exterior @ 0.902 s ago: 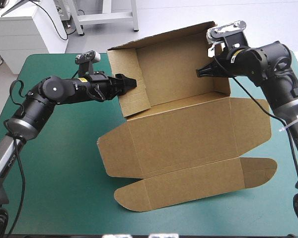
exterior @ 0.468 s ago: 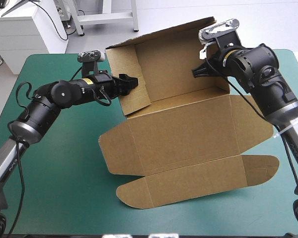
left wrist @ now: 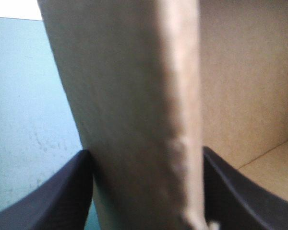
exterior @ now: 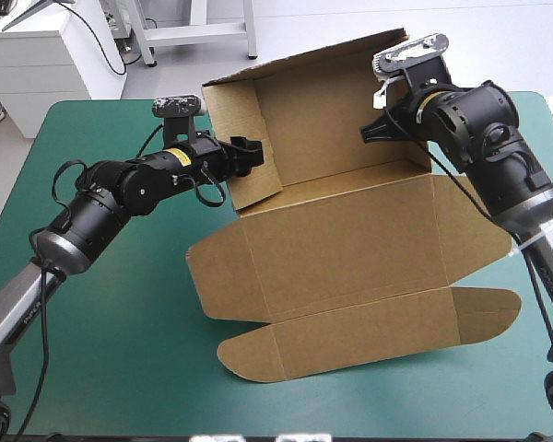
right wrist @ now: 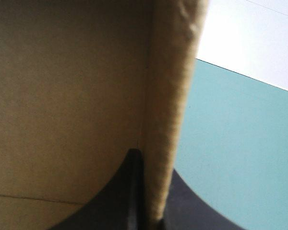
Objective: Fold the box
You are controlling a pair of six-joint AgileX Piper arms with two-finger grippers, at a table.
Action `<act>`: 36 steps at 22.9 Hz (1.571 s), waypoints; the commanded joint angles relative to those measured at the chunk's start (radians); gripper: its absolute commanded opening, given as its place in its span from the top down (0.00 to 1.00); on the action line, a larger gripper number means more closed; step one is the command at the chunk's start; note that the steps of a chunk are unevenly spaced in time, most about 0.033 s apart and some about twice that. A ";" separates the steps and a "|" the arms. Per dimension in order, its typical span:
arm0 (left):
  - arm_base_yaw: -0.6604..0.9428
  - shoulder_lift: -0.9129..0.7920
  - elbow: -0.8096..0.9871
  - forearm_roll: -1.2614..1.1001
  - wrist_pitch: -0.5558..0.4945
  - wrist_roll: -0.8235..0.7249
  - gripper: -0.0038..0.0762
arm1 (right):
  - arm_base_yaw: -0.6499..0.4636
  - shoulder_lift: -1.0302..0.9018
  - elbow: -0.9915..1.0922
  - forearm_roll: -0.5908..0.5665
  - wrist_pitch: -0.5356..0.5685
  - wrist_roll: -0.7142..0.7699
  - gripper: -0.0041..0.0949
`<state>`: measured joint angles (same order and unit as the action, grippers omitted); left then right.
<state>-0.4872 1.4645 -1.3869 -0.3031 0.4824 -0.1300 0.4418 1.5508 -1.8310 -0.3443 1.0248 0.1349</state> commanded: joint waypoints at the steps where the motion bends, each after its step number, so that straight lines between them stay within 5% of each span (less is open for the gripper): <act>1: -0.019 -0.047 -0.036 -0.047 -0.142 -0.009 0.53 | 0.014 -0.041 -0.031 0.034 -0.075 -0.004 0.97; 8: -0.019 -0.047 -0.036 -0.047 -0.165 -0.009 0.96 | 0.014 -0.041 -0.031 0.034 -0.069 -0.002 0.97; 15: -0.019 -0.042 -0.066 -0.018 -0.144 -0.009 0.96 | 0.014 -0.037 -0.031 0.033 -0.056 0.023 0.97; 19: -0.006 0.031 -0.268 0.066 0.100 -0.018 0.96 | 0.010 0.014 -0.029 0.015 0.020 0.097 0.98; 23: 0.022 0.160 -0.416 0.064 0.318 -0.038 0.96 | -0.062 0.069 0.007 0.145 0.074 0.124 0.98; 27: 0.022 0.252 -0.418 0.089 0.423 -0.038 0.96 | -0.135 0.108 0.120 0.319 0.093 0.055 0.98; 36: 0.022 0.447 -0.418 0.157 0.605 -0.040 0.96 | -0.147 0.243 0.226 0.408 0.088 -0.002 0.98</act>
<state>-0.4520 1.9390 -1.7624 -0.0975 1.1066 -0.1824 0.2952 1.8005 -1.5858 0.0280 1.1259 0.1878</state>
